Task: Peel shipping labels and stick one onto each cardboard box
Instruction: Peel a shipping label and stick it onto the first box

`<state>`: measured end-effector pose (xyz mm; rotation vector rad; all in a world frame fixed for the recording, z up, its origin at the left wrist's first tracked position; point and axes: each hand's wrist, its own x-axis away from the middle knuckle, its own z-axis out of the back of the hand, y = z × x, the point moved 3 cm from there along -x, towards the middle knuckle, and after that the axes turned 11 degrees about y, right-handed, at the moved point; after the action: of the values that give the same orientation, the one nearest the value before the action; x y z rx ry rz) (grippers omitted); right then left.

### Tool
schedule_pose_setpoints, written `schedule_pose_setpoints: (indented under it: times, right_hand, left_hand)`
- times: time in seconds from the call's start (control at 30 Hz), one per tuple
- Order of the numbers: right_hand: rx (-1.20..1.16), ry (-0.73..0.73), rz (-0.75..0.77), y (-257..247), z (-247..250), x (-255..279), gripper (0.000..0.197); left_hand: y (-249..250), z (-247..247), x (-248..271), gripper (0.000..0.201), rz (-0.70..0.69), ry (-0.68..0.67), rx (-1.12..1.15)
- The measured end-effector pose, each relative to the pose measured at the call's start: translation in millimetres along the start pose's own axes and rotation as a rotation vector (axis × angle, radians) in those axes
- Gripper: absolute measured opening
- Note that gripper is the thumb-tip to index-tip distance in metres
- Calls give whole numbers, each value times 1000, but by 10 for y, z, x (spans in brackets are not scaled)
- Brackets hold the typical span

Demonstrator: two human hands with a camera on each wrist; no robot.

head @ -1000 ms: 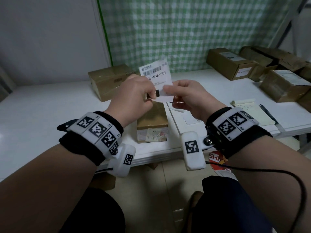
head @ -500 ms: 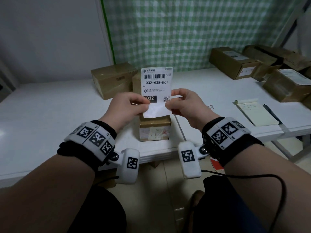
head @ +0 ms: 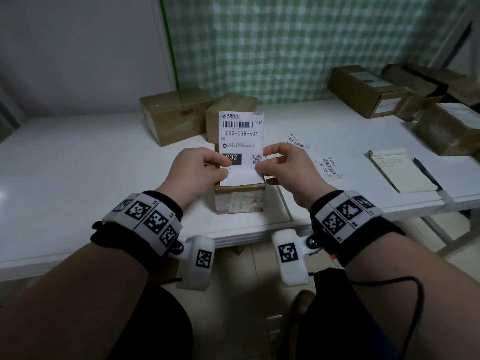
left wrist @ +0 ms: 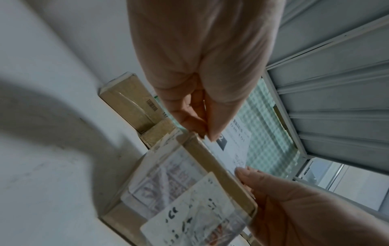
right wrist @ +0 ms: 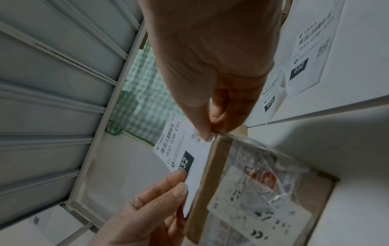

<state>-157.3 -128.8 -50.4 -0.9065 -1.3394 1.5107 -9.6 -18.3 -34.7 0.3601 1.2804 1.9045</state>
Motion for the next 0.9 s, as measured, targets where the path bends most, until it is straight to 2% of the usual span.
schedule_pose_setpoints:
  times: [0.33, 0.63, 0.9]
  right_hand:
    - [11, -20, 5, 17, -21, -23, 19]
    - [-14, -79, 35, 68, -29, -2, 19]
    - [-2, -51, 72, 91, -32, 2, 20]
  left_hand:
    - [-92, 5, -21, 25, 45, -29, 100]
    - [-126, -2, -19, 27, 31, -57, 123]
    - [-145, -11, -35, 24, -9, -55, 78]
